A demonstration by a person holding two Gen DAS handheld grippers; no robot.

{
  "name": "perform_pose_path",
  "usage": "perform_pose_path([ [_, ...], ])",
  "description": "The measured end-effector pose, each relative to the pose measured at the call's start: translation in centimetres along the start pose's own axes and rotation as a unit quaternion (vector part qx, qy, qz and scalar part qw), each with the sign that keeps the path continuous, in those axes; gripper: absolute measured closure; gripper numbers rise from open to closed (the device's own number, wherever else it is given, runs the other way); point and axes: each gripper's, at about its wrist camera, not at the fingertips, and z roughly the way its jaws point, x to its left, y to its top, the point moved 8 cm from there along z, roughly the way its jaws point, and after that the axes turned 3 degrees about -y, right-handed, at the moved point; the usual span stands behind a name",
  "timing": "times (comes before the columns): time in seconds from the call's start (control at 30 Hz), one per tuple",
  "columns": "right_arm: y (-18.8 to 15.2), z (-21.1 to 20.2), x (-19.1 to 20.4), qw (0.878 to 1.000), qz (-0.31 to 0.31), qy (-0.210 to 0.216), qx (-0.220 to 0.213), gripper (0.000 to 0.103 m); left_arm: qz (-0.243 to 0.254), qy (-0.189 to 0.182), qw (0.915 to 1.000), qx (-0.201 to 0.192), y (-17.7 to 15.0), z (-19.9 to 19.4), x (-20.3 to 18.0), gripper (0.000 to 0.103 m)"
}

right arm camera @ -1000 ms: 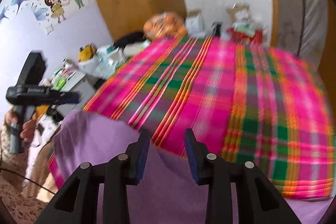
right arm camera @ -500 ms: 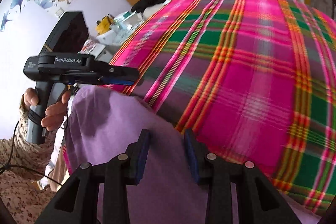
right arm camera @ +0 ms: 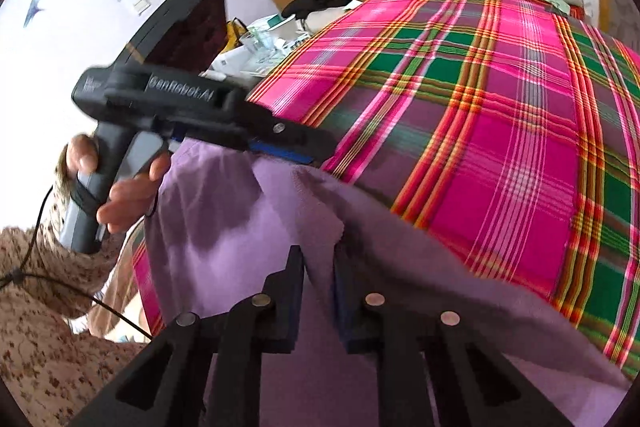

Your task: Fold clothes

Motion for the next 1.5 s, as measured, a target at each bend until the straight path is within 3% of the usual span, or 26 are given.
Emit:
perform_pose_path([
  [0.27,-1.0,0.7,1.2,1.0,0.01,0.011,0.005,0.087,0.026,0.015,0.9996,0.005,-1.6,-0.5,-1.0,0.064],
  [0.47,-1.7,1.3,1.2,0.999,0.029,0.013,0.02,0.086,0.018,0.014,0.9996,0.013,-2.3,0.0,-0.8,0.064],
  [0.8,0.9,3.1,0.8,0.996,0.078,0.045,0.02,0.074,-0.001,0.012,0.9999,0.001,-2.1,-0.7,0.2,0.064],
  [1.13,2.8,5.8,1.1,0.991,0.108,0.082,0.013,0.072,-0.014,0.006,0.9999,-0.005,-1.6,-1.3,1.2,0.064],
  [1.3,4.0,5.9,1.1,0.989,0.112,0.093,-0.018,0.072,-0.022,0.004,0.9997,-0.008,-1.2,-1.4,1.6,0.064],
  [1.5,6.1,4.2,1.2,0.987,0.096,0.08,-0.102,0.068,-0.028,-0.006,0.9994,-0.017,-0.8,-2.0,1.6,0.064],
])
